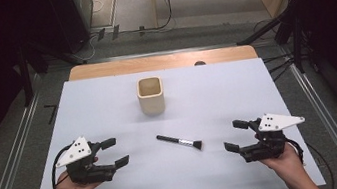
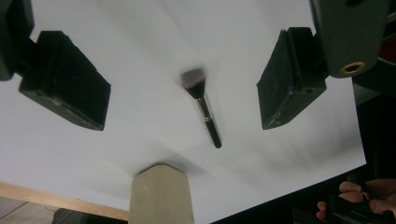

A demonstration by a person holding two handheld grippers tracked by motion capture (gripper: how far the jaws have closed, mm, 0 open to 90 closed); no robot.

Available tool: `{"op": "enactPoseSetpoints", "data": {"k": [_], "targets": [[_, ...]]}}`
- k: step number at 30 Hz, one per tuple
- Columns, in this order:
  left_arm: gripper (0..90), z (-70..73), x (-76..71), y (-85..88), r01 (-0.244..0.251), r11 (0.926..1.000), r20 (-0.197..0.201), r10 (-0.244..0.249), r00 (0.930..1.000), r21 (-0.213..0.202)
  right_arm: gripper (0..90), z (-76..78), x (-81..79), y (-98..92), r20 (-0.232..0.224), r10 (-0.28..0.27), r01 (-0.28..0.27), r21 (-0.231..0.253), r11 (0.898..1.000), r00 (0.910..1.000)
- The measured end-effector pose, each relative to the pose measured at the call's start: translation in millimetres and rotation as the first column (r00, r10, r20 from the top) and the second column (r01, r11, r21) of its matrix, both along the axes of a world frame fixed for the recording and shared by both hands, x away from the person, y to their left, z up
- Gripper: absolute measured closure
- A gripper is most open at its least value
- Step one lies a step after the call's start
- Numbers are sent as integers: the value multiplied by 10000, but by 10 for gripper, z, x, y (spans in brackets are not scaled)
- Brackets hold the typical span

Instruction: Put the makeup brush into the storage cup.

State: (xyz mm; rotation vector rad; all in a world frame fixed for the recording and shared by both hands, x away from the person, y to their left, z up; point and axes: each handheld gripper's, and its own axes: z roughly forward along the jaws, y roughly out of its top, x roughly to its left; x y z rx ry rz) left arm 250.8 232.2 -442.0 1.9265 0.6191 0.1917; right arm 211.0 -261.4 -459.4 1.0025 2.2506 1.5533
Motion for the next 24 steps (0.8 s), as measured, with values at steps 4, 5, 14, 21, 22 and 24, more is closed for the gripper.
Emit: {"op": "enactPoseSetpoints", "data": {"k": [4, 5, 14, 21, 22, 24], "targets": [[249, -2, -4, 0, 1, 10000, -8, -1, 10000, 74, 187, 1, 6, -7, 14, -17, 16, 105, 9999, 10000], [249, -2, -3, 0, -13, 10000, -11, 13, 10000, 68, 187, 2, 7, -6, 10, -18, 18, 99, 9999, 10000], [249, -6, 7, -4, 22, 10000, -72, -21, 10000, 85, 176, -4, 10, -13, -28, -45, 46, 77, 10000, 10000], [249, -7, 4, -9, 43, 10000, -85, -43, 10000, 87, 170, 0, 5, -15, -21, -110, 110, 168, 9998, 9999], [250, -7, 6, -9, 33, 10000, -91, -32, 10000, 85, 170, -1, 4, -15, -15, -128, 128, 163, 9998, 9999], [249, -7, 7, -10, 31, 10000, -90, -30, 10000, 74, 170, -3, 2, -17, -33, -111, 112, 139, 9998, 9999]]}}
